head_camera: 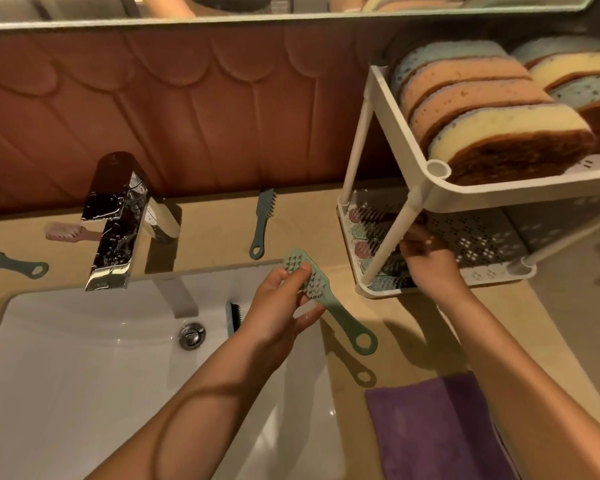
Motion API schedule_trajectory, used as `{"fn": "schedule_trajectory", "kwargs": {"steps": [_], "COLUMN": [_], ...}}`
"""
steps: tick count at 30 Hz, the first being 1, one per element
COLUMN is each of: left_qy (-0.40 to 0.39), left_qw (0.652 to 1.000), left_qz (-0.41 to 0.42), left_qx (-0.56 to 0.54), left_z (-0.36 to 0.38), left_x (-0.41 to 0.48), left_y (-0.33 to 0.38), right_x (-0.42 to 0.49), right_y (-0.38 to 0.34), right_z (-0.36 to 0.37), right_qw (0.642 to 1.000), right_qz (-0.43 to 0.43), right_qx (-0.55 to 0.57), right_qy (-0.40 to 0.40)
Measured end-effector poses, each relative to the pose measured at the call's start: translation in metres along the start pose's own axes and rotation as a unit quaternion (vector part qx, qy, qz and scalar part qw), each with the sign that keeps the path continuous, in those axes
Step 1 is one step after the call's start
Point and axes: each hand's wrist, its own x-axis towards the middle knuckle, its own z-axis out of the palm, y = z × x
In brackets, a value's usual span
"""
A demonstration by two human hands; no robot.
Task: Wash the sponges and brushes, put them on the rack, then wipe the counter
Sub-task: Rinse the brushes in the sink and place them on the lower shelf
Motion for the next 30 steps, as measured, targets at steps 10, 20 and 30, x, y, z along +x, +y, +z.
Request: {"fn": "schedule_trajectory", "kwargs": {"steps": [10, 20, 30], "left_qy": [0.026, -0.045, -0.064], "left_qw": [0.999, 0.996, 0.863], "left_qz": [0.031, 0.044, 0.353], "left_qx": [0.028, 0.058, 0.357], "left_z": [0.024, 0.071, 0.100], "left_x": [-0.032, -0.044, 0.000], "left_y": [-0.023, -0.028, -0.026], "right_x": [-0.102, -0.121, -0.099], "right_y": [-0.022, -0.021, 0.033], "right_z": [-0.022, -0.036, -0.064], "right_qw": [0.994, 0.992, 0.996], "right_qz": [-0.074, -0.109, -0.017], "right_qx": [0.039, 0.055, 0.082], "right_qy": [-0.068, -0.032, 0.042]}}
